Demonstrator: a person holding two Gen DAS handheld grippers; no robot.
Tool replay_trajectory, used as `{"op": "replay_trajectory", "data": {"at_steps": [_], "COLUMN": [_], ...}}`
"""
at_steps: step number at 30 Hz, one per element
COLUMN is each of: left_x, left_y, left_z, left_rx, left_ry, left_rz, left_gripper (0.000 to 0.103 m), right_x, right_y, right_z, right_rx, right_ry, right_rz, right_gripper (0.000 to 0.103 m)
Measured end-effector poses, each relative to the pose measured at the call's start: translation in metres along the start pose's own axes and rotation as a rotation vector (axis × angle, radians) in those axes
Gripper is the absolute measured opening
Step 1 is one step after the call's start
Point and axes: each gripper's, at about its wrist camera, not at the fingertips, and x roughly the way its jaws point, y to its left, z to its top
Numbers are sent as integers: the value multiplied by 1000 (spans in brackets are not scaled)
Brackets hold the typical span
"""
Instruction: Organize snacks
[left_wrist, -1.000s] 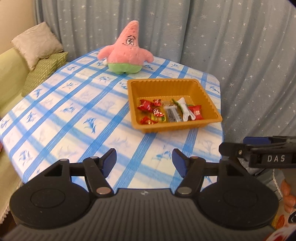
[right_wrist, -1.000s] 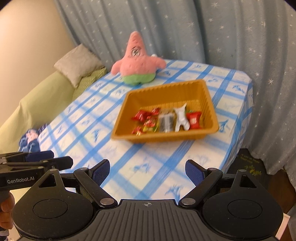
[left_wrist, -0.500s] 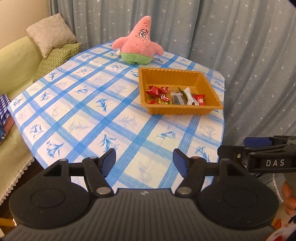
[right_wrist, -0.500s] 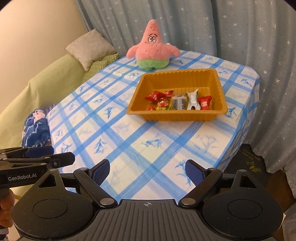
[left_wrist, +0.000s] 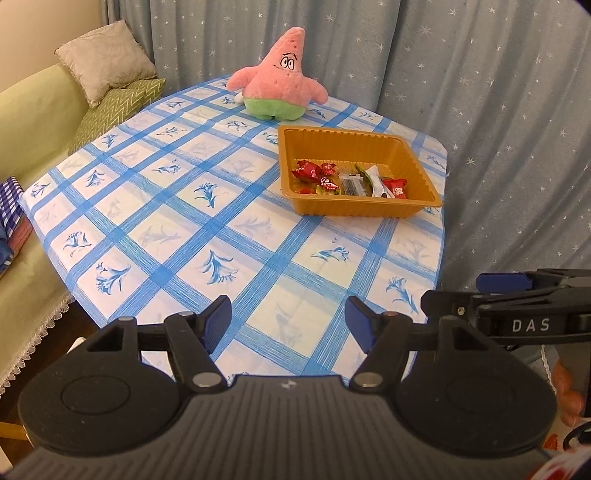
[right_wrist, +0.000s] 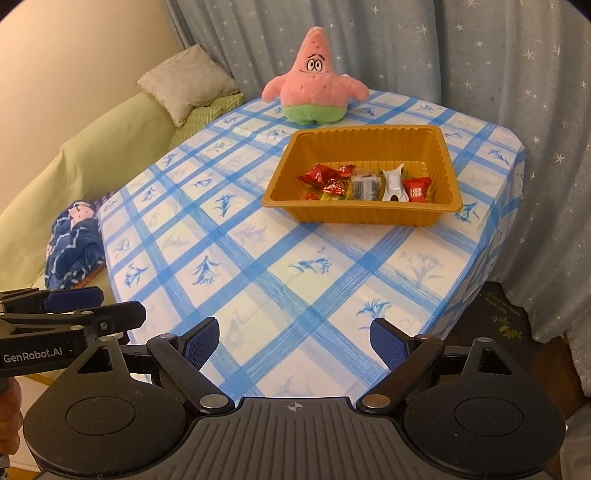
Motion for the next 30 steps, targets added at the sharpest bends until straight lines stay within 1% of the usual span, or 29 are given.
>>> {"op": "replay_trajectory", "data": {"at_steps": [30], "left_x": [-4], "left_y": [-5], "left_z": [-1], "left_rx": [10], "left_ry": [-2], "left_rz": [-4], "left_gripper": [66], "right_x": [-2], "right_y": [0], "right_z": [0], "right_rx": [1], "right_ry": [-5], "right_rz": [-3], "right_gripper": [88]}}
